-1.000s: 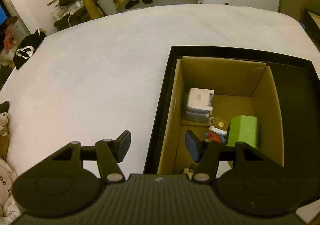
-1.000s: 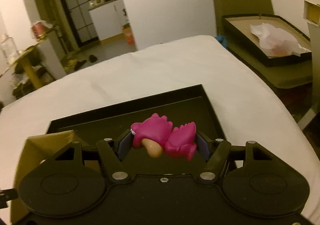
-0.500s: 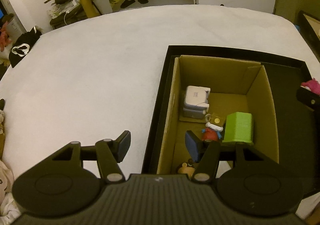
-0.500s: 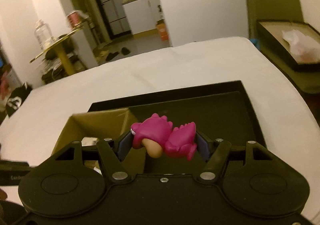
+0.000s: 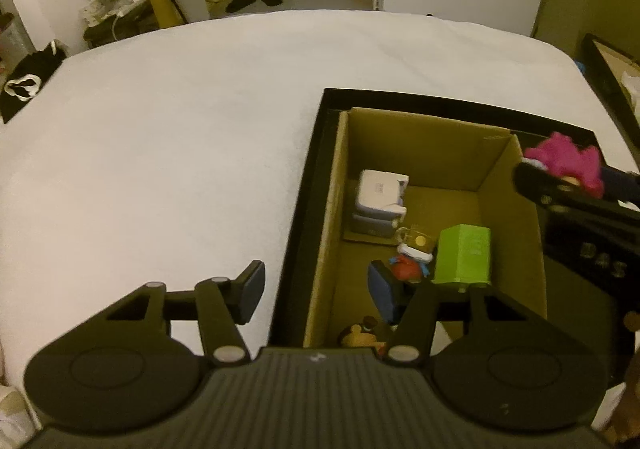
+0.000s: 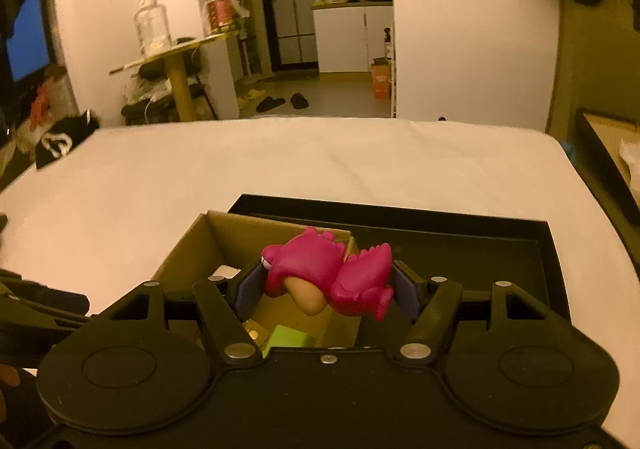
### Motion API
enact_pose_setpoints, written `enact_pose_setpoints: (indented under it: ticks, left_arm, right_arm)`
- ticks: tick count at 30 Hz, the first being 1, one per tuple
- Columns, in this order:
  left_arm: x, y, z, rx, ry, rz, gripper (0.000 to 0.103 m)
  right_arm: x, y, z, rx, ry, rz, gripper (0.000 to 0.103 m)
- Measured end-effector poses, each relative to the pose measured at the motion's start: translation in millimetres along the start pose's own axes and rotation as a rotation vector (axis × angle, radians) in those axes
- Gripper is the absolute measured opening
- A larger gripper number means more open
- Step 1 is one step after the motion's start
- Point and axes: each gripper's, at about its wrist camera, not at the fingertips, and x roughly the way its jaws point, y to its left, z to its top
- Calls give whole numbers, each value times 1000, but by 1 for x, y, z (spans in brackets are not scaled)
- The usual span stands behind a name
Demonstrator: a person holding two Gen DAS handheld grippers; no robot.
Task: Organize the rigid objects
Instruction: 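Carry the pink plush figure with the right gripper into the box and release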
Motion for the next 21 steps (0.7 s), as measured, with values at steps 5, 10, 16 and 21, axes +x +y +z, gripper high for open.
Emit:
enact_pose_setpoints:
  ticks: [5,10,16,21]
  left_arm:
    - [8,0,-3,13,8,-22,54]
    - [19,1,-7,11,39,-30,38]
    - [27,1,-11,0,54,-37,18]
    - [29,1,-9,-1,45,-24,11]
  right_arm:
    - [5,13,0,-56,-1,-1,65]
    - [14,26,-3,-112,14,-2,65]
    - [18,30,-11,-166,28,-23,66]
    - [24,32,-10,-211,27,-41,66]
